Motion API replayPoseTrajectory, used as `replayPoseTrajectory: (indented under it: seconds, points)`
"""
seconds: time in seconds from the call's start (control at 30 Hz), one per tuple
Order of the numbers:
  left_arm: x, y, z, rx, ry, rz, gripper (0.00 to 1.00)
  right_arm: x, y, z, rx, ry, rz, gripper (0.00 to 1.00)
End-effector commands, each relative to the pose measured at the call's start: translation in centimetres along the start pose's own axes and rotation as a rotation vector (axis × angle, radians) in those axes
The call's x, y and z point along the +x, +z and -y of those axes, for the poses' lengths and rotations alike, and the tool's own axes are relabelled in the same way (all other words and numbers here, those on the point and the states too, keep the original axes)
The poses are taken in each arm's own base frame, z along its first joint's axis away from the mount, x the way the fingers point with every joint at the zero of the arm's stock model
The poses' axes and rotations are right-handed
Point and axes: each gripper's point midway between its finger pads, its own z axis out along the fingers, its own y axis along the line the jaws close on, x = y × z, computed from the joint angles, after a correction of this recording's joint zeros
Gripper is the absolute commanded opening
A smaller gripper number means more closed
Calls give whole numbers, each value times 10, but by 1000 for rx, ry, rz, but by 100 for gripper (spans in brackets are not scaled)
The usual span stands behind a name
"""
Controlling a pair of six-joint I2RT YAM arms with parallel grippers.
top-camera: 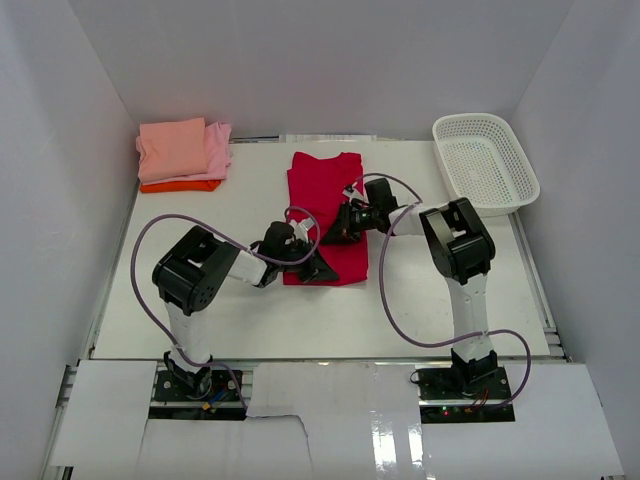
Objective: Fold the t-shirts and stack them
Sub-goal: Fold the folded rectangular tshirt in 1/3 of the way
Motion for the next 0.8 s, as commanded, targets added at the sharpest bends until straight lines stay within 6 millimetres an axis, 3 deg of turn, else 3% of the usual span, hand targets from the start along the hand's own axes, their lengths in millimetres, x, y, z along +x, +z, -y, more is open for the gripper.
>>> replayPoseTrajectory:
  seconds: [0.0,0.3,0.43,0.47,0.5,0.67,0.77]
  points:
    - [23,4,-33,-124,-27,-37,0,-15,11,2,-21,-58,22,8]
    - [38,-3,-31,-128,-48,-56,0,-47,34,28,-16,-104,45,8]
    - [46,-7,-32,-132,-58,-69,0,-84,33,28,-11,-141,99,8]
    - [47,-8,-32,-132,-57,-70,0,-102,30,17,-20,-180,126,8]
    - [48,-8,-33,-136,-59,-71,0,-107,30,24,10,-168,127,8]
    - [49,-12,-29,-129,-54,-73,0,-159,-5,12,21,-248,225,8]
    - [43,-13,-20,-118,-42,-61,0,-173,-33,-25,1,-322,269,8]
